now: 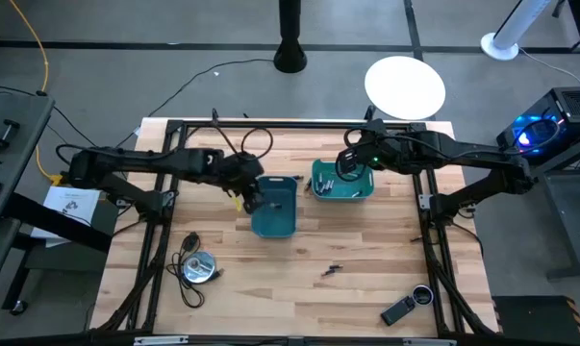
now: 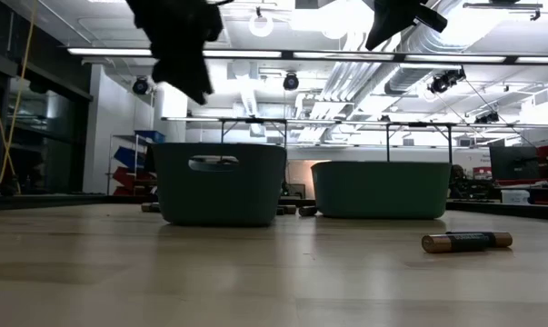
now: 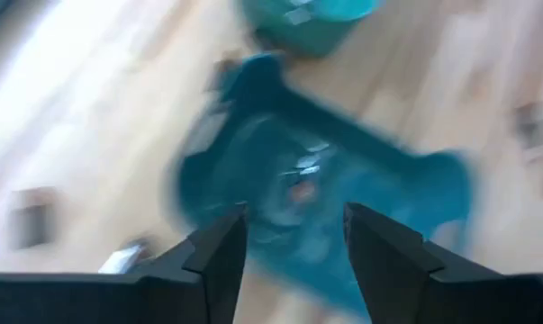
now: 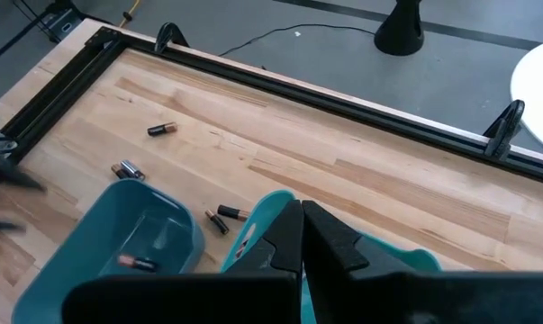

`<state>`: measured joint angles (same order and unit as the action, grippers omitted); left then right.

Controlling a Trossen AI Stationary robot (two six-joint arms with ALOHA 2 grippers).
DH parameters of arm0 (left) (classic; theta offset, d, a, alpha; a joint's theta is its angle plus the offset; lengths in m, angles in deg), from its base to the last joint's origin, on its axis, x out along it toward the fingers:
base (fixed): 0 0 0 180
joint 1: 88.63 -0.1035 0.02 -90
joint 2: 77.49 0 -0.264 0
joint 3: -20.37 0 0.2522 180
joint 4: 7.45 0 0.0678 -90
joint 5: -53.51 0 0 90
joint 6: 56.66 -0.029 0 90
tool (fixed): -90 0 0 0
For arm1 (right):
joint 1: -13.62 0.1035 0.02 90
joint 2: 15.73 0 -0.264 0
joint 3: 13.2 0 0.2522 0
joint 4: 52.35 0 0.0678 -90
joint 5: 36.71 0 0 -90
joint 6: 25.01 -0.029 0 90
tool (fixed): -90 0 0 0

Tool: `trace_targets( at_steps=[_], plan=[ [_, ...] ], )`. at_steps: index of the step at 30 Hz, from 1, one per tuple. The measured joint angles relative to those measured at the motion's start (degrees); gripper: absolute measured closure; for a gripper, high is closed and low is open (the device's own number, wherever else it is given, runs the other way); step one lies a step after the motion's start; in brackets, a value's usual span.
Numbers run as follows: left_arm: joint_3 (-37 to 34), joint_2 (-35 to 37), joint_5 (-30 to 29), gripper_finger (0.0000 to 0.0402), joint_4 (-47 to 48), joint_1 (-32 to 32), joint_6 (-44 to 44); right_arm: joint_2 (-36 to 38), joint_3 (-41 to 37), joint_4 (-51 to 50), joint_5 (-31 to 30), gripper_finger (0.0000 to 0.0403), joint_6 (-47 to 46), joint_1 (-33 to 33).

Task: Sort batteries
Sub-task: Put the black battery into the blue bin

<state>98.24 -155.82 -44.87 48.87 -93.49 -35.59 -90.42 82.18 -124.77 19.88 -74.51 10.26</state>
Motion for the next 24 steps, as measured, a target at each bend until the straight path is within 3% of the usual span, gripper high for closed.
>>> trace_targets(
  at_steps=[3,7,13,16,20,24],
  plan=[
    [-0.1,1.0,-5.4,0.0217,8.0,-2.5,-5.5,0.0,0.0,0.0,0.0,0.0403,0.0,0.0],
    [-5.6,0.2,-4.0,0.0217,12.0,-8.1,-19.6,0.0,0.0,0.0,0.0,0.0403,-0.2,0.0],
    [-14.7,-2.9,-8.5,0.0231,2.3,-12.6,-40.3,0.0,0.0,0.1,0.0,0.0403,-0.2,0.0],
    [-17.3,-3.9,-7.2,0.0238,-5.1,-13.3,-47.1,0.0,0.0,0.1,-0.1,0.0403,-0.1,0.0],
    [-19.3,-5.0,-4.9,0.0246,-12.6,-14.2,-52.9,0.0,0.0,0.1,-0.5,0.0403,0.0,0.0],
    [-19.4,-6.9,-2.0,0.0250,-12.1,-16.2,-54.1,0.0,0.0,0.0,-0.6,0.0403,0.4,0.0]
  ],
)
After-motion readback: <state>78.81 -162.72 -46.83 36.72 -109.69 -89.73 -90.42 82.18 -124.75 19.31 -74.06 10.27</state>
